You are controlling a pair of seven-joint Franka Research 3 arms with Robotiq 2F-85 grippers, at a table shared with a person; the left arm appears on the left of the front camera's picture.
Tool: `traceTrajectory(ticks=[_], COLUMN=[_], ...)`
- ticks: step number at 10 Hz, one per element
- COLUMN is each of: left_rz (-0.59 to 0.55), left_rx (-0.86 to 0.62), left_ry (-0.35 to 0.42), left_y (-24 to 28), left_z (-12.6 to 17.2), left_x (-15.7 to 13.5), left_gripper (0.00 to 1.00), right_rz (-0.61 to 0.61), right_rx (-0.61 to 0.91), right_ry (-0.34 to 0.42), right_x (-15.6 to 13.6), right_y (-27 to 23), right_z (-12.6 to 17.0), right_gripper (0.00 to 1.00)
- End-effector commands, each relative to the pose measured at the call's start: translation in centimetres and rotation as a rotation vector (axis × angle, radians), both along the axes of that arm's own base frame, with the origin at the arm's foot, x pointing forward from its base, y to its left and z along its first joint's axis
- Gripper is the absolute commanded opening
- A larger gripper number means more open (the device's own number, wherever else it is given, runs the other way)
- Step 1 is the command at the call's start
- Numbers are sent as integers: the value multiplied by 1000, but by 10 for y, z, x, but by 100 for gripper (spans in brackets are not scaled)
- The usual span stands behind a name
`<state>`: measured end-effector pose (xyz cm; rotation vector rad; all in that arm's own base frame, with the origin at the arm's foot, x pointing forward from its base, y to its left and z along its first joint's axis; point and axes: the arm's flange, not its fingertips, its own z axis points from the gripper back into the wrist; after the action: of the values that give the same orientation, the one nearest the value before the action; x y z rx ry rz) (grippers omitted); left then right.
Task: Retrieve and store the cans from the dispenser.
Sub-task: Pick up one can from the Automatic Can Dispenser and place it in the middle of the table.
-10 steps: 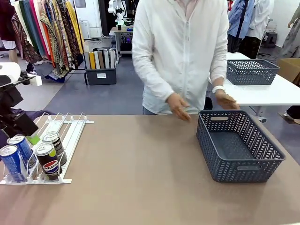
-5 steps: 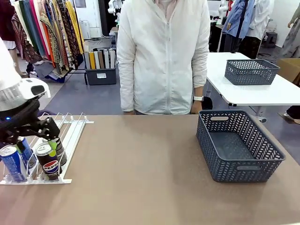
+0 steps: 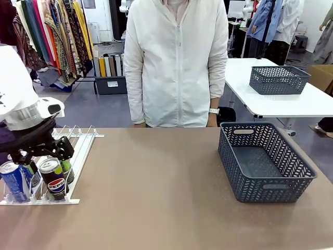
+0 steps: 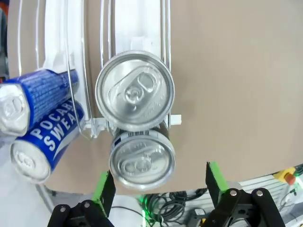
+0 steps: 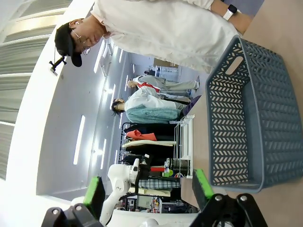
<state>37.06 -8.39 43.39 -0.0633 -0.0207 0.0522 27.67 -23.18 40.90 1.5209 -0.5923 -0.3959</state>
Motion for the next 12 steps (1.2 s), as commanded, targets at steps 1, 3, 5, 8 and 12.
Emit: traceTrajectory(ticks=[1, 3, 5, 8, 12], left_rz=[-26, -12, -32, -53, -47], left_rx=[30, 39, 25, 19, 32], left_ry=[-9, 28, 47, 48, 40], left_y=[8, 14, 15, 13, 14], left_z=[-6, -17, -25, -27, -29], left_x=[15, 23, 24, 26, 26], left_gripper=[100, 100, 100, 100, 0], right_rz=[12, 12, 12, 12, 12], right_rx=[0, 0, 0, 0, 0], right_ry=[7, 7, 7, 7, 7], right_x=[-3, -3, -3, -3, -3], right_y=[-1, -1, -1, -1, -1], right_z=[4, 4, 4, 4, 4], right_gripper=[100, 100, 100, 100, 100])
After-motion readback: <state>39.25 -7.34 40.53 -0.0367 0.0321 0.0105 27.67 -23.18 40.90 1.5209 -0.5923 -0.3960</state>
